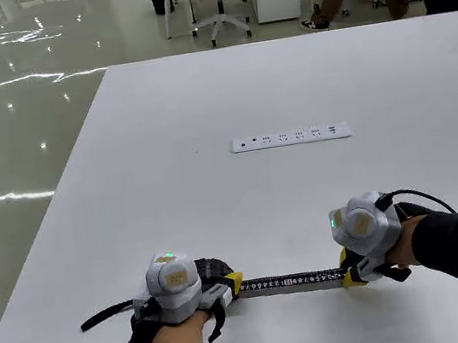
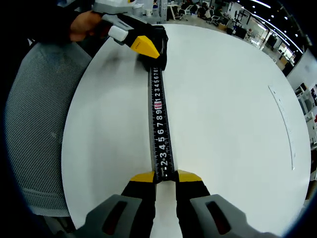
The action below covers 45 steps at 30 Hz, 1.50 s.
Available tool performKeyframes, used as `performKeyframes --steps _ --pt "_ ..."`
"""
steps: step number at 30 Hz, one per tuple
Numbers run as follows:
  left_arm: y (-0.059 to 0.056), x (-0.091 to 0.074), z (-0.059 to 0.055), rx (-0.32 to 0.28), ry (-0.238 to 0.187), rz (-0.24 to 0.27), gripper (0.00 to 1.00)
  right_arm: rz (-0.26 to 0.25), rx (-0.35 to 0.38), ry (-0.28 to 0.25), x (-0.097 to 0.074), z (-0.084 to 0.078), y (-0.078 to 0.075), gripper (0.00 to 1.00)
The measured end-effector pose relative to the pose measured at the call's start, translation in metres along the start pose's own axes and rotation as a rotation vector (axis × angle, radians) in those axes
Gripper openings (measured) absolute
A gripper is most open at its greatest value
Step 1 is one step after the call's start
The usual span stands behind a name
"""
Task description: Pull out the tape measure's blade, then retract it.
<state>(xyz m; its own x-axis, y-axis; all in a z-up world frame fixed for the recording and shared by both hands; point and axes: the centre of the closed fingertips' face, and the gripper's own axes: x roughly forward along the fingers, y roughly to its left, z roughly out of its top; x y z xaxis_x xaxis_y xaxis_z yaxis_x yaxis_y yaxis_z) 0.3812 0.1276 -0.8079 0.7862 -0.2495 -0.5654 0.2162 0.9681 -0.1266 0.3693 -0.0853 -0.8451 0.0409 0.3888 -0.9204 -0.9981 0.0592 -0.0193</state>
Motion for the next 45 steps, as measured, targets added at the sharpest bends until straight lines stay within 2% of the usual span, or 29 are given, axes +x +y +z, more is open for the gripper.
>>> performKeyframes --steps 18,25,30,45 --pt "0.001 0.001 0.000 -0.002 0.002 -0.007 0.60 0.007 0.017 -0.011 0.005 0.010 0.000 0.10" --pt "0.000 0.000 -0.001 -0.002 0.004 -0.008 0.60 0.001 0.001 -0.016 0.005 0.014 -0.001 0.10" --pt "0.000 0.000 -0.001 -0.002 0.004 -0.012 0.60 0.003 0.031 -0.024 0.006 0.016 -0.002 0.09" --pt "-0.001 -0.001 -0.001 0.003 0.005 -0.017 0.60 0.013 0.015 -0.040 0.010 0.027 -0.001 0.09"
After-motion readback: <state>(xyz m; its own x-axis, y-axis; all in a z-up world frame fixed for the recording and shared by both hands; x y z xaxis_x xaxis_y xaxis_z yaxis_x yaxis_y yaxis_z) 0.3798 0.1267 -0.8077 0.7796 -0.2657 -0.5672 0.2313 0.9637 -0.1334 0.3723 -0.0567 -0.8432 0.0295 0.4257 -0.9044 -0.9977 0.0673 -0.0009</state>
